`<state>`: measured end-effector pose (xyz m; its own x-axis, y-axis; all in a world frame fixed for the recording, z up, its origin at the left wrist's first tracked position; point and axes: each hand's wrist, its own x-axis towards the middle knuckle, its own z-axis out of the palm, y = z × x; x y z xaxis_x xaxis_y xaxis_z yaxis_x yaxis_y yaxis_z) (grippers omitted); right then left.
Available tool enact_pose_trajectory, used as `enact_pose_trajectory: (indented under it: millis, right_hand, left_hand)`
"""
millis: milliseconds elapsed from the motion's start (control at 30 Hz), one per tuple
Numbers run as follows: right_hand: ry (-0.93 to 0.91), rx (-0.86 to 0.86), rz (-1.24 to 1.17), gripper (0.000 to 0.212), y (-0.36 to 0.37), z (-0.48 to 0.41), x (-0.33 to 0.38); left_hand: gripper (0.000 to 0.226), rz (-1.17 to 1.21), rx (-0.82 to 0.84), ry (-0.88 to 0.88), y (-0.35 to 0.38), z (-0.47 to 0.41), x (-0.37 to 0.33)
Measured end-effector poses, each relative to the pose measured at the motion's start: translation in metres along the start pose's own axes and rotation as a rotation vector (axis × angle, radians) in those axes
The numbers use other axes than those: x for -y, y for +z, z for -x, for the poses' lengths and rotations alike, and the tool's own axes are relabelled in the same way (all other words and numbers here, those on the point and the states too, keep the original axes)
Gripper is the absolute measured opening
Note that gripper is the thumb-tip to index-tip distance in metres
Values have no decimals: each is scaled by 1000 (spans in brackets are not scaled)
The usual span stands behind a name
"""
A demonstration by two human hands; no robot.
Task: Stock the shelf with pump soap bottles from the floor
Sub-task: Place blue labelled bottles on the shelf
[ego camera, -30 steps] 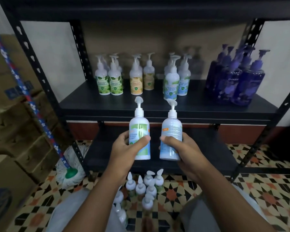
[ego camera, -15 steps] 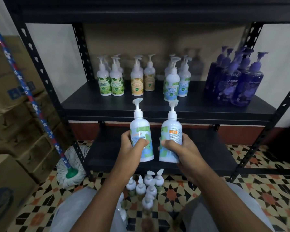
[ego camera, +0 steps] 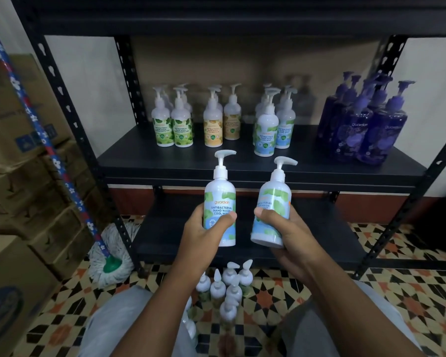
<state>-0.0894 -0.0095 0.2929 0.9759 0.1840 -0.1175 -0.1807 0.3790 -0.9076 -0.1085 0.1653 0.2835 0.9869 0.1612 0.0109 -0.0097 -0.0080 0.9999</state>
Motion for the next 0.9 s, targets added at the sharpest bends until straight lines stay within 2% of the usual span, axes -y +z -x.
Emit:
enact_pose_trajectory:
  millis: [100,233,300,400,467,533,667,900]
  right_hand:
    - [-29,-61,15,56,-2,-2,-1]
    - [-21,-92,-10,41,-4,-2,-1]
    - [-19,-83,-7,45,-3,0,-1]
    - [-35,-66,68,65,-1,4,0]
    - [-65,-62,156,63,-1,6,2]
    - [-107,-70,190,52,-4,8,6]
    - [-146,-113,238,48,-12,6,15]
    - [-300,-173,353,37,-31,-31,63]
  left_hand:
    - [23,29,32,-31,1,-1,1]
    - [45,143,61,-102,3,-2,4]
    - [51,172,62,-103,4,-3,5]
    - [72,132,60,-81,5,-3,6]
    - [76,107,53,-66,7,-2,6]
    - [72,96,48,-58,10,-3,6]
    - [47,134,56,-25,22,-15,0]
    - [39,194,83,58,60,-69,-33]
